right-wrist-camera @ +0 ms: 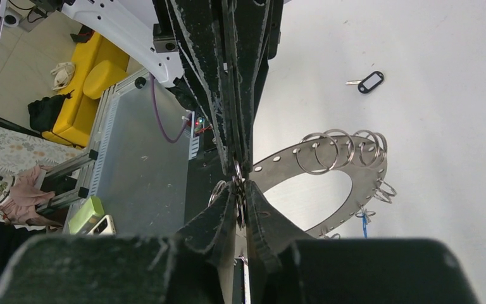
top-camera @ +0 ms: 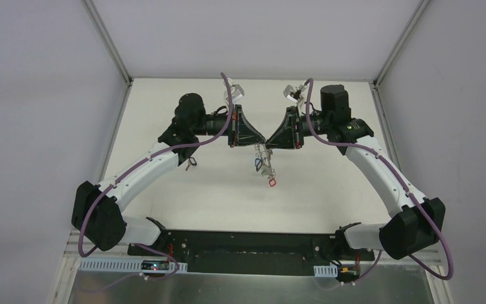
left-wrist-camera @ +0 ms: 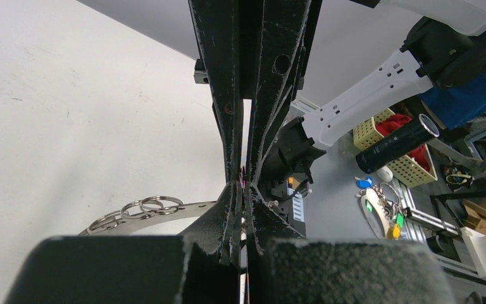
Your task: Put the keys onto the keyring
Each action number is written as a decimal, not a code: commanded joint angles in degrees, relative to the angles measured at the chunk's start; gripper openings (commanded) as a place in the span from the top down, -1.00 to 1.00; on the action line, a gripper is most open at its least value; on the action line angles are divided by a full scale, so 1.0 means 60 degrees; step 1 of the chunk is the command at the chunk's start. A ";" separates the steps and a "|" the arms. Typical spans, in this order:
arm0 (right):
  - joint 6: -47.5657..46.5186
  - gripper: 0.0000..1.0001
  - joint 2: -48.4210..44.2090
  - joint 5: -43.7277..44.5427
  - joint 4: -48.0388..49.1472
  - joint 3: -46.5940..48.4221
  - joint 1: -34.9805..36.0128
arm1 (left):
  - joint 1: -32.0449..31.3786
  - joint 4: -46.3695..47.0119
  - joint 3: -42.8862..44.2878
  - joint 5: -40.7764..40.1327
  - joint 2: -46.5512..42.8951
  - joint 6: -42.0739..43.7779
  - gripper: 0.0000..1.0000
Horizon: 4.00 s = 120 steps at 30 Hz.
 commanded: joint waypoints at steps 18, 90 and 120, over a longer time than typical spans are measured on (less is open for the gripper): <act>-0.2964 1.00 0.0087 0.3110 -0.3813 0.2422 0.0854 | 0.0038 -0.2814 0.0693 -0.0355 -0.0633 0.3542 0.28; -0.3050 0.20 -0.0073 0.1287 -0.3932 0.1608 0.0233 | -0.0299 -0.2285 0.0880 0.0733 -0.0201 0.3257 1.00; -0.3797 0.81 0.0279 0.1246 -0.4181 0.1398 0.0581 | -0.0299 -0.1558 0.0661 0.0927 -0.0256 0.2564 1.00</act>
